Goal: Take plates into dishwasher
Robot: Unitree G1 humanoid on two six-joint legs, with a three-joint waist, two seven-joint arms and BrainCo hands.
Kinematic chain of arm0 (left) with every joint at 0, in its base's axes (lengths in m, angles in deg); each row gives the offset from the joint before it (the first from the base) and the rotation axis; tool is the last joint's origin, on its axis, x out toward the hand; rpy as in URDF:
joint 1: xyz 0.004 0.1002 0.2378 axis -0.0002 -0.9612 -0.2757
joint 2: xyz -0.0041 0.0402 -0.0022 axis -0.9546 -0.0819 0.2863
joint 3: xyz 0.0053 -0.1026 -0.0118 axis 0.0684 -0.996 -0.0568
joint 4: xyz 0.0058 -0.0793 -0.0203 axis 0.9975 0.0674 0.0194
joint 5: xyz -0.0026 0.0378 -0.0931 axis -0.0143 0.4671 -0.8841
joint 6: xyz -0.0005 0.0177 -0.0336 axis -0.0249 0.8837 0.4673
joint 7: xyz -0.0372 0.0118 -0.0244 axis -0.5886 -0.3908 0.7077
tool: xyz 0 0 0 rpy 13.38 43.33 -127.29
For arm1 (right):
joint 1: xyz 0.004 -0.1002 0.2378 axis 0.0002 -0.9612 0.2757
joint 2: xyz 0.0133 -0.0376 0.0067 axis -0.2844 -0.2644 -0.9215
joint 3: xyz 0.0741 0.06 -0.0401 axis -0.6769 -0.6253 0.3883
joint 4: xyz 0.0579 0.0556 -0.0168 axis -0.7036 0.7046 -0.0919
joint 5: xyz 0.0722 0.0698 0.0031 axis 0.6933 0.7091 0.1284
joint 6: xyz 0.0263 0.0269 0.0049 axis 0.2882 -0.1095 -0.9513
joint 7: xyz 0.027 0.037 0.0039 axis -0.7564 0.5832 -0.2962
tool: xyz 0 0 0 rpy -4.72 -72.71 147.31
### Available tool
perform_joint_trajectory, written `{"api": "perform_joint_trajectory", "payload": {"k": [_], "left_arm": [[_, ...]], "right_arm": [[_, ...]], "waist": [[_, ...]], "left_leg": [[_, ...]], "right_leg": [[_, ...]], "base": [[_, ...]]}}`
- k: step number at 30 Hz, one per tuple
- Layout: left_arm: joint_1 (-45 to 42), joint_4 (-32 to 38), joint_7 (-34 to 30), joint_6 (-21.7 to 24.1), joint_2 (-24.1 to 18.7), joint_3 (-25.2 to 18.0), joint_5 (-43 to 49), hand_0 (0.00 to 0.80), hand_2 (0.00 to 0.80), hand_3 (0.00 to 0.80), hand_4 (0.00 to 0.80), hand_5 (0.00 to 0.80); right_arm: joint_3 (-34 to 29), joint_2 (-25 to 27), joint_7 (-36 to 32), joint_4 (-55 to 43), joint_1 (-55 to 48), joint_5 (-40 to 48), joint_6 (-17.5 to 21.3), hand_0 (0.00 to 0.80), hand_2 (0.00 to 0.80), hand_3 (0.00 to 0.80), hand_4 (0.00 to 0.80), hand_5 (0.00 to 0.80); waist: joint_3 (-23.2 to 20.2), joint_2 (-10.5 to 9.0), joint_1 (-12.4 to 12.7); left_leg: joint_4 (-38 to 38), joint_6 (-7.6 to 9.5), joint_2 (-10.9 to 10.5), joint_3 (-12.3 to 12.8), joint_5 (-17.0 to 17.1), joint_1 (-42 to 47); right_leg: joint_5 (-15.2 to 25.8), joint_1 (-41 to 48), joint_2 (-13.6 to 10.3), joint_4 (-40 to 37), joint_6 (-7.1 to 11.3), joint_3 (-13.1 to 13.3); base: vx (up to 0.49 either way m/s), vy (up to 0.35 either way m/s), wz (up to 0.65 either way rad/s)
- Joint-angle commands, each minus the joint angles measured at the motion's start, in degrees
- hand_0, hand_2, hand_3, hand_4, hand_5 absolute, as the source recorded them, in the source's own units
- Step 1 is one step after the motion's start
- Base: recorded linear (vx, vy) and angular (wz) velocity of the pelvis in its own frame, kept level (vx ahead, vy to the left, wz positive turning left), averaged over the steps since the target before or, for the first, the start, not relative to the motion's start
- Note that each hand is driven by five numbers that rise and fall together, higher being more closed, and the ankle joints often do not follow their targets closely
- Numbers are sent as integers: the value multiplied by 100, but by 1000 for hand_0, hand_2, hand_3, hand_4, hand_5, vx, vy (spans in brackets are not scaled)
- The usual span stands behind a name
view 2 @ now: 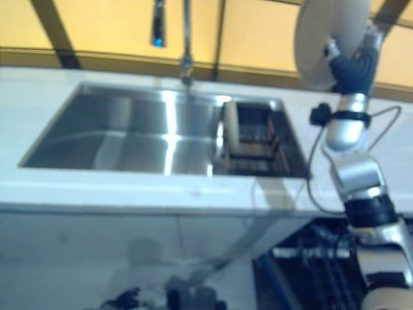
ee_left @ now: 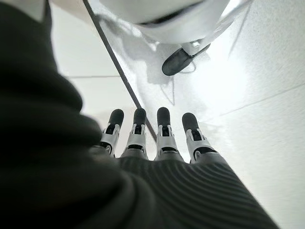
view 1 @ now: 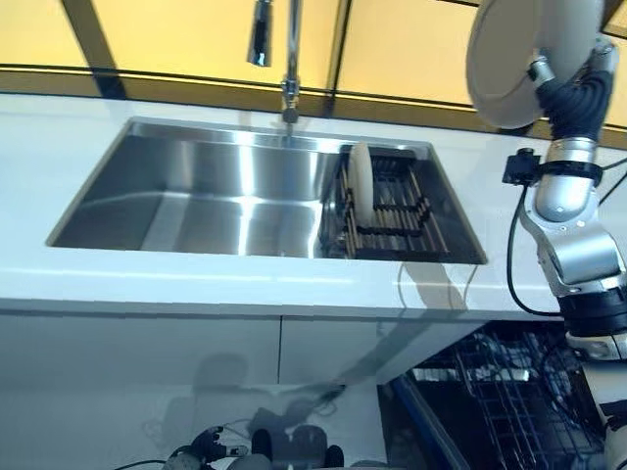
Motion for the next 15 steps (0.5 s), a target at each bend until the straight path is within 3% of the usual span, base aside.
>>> {"api": "perform_joint_trajectory", "payload": {"k": [1, 5, 7, 10, 15], "left_arm": [[137, -306, 65, 136, 63, 84, 142, 0, 0, 0, 0, 0], [95, -312, 97, 74, 40, 105, 215, 0, 0, 0, 0, 0], [148, -329, 109, 11, 0, 50, 274, 0, 0, 0, 0, 0], [282, -335, 106, -75, -64, -3, 226, 0, 0, 0, 0, 0], [403, -373, 115, 6, -119, -118, 120, 0, 0, 0, 0, 0]], "right_arm": [[-789, 699, 339, -362, -386, -109, 520, 800, 800, 800, 800, 800], [-1258, 648, 364, -439, -1068, 16, 826, 800, 800, 800, 800, 800], [-1473, 469, 287, -490, -1441, 122, 995, 800, 800, 800, 800, 800], [-1559, 205, 45, -664, -1805, 131, 1044, 800, 800, 800, 800, 800], [-1442, -154, -662, -897, -2324, 92, 1094, 800, 800, 800, 800, 800]], "waist": [[-231, 141, -125], [-237, 105, -252], [-203, 96, -348], [-162, 101, -457], [-183, 237, -490]], "left_leg": [[190, 122, -203, -55, -712, 333], [130, 115, -179, 42, -689, 349], [75, 113, -144, 199, -707, 384], [32, 115, -98, 559, -734, 383], [32, 154, 22, 982, -647, 219]], "right_leg": [[-19, -553, -291, 1050, 576, 109], [210, -697, -336, 1032, 696, 153], [368, -844, -367, 957, 761, 145], [688, -1048, -576, 1043, 843, -68], [352, -881, -611, 1456, 751, -318]], "base": [[-55, 158, -51], [-66, 97, -44], [-132, 66, -62], [-150, 43, -60], [-160, 22, -58]]}}
